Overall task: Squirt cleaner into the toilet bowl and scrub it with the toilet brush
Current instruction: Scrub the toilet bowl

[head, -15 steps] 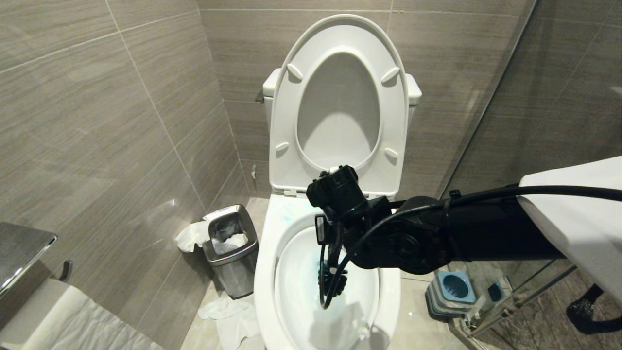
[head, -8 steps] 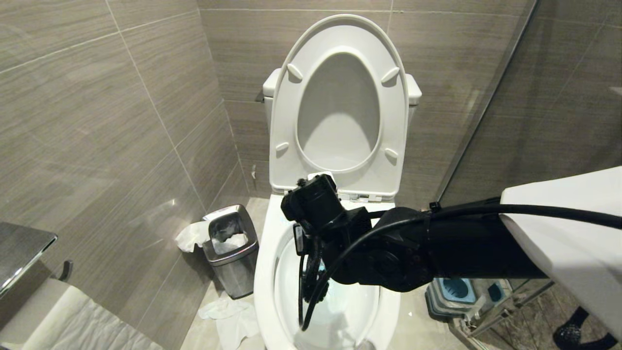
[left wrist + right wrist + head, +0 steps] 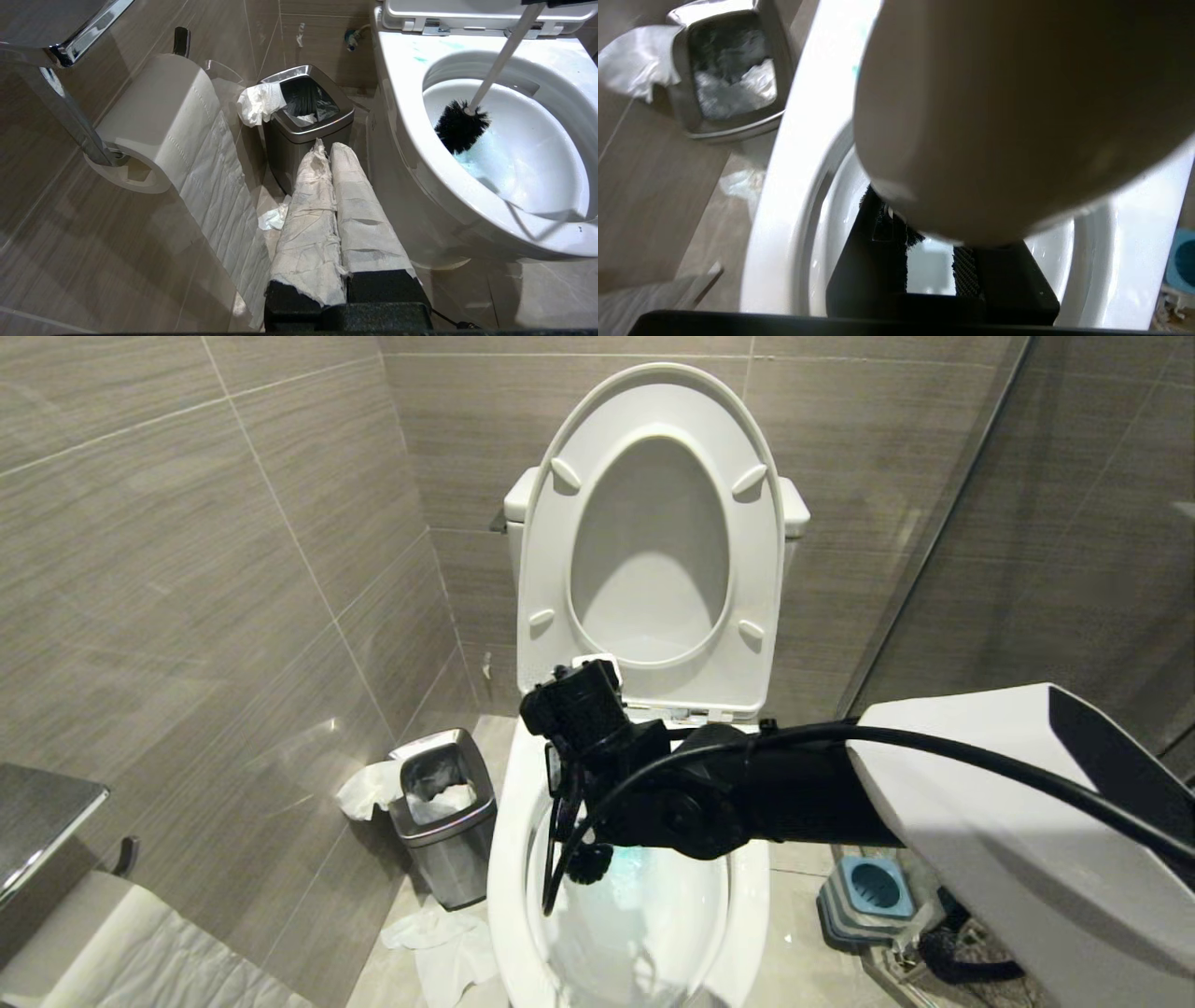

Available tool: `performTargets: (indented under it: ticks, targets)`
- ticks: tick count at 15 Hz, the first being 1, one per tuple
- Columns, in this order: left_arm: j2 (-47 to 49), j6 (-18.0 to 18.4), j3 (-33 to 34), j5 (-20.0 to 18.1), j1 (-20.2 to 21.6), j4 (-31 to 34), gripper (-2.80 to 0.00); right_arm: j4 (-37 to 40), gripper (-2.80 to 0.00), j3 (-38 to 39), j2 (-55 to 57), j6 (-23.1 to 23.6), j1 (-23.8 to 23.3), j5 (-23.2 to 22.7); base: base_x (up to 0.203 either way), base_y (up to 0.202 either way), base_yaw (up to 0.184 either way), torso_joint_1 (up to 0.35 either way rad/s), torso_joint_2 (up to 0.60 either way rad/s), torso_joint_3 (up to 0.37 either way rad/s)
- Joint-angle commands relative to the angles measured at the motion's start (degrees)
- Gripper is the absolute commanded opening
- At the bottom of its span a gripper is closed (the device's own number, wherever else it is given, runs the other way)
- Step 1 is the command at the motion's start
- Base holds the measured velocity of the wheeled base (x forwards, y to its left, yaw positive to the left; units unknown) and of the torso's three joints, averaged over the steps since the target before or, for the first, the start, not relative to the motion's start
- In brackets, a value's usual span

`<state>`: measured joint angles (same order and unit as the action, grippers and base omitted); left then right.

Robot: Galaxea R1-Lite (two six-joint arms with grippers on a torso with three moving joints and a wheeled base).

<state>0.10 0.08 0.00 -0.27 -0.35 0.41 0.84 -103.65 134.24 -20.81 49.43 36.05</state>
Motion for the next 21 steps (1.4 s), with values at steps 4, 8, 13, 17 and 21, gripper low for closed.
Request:
performTargets:
  ticks: [4, 8, 13, 17, 21]
  targets:
    - [0.0, 0.0, 0.1, 0.0, 0.0, 0.0, -2.8, -0.1, -2.8, -8.3, 5.5, 3.6, -5.6, 0.7, 0.0, 0.0, 0.0, 0.0, 0.0, 0.0]
    - [0.0, 0.0, 0.1, 0.0, 0.0, 0.0, -2.8, 0.1, -2.8, -5.1, 3.3, 4.5, -6.5, 2.7, 0.0, 0.0, 0.0, 0.0, 0.0, 0.0]
    - [0.0, 0.0, 0.1, 0.0, 0.0, 0.0, -2.8, 0.0, -2.8, 8.6, -3.4, 4.8, -6.2, 2.7, 0.0, 0.0, 0.0, 0.0, 0.0, 0.0]
    - [0.0, 0.0, 0.1, 0.0, 0.0, 0.0, -2.8, -0.1, -2.8, 16.6, -8.6, 0.5, -1.3, 2.1, 0.0, 0.0, 0.0, 0.0, 0.0, 0.0]
    - [0.0, 0.0, 0.1, 0.0, 0.0, 0.0, -2.8, 0.1, -2.8, 17.7, -8.6, -5.7, 4.6, 0.9, 0.0, 0.0, 0.0, 0.0, 0.0, 0.0]
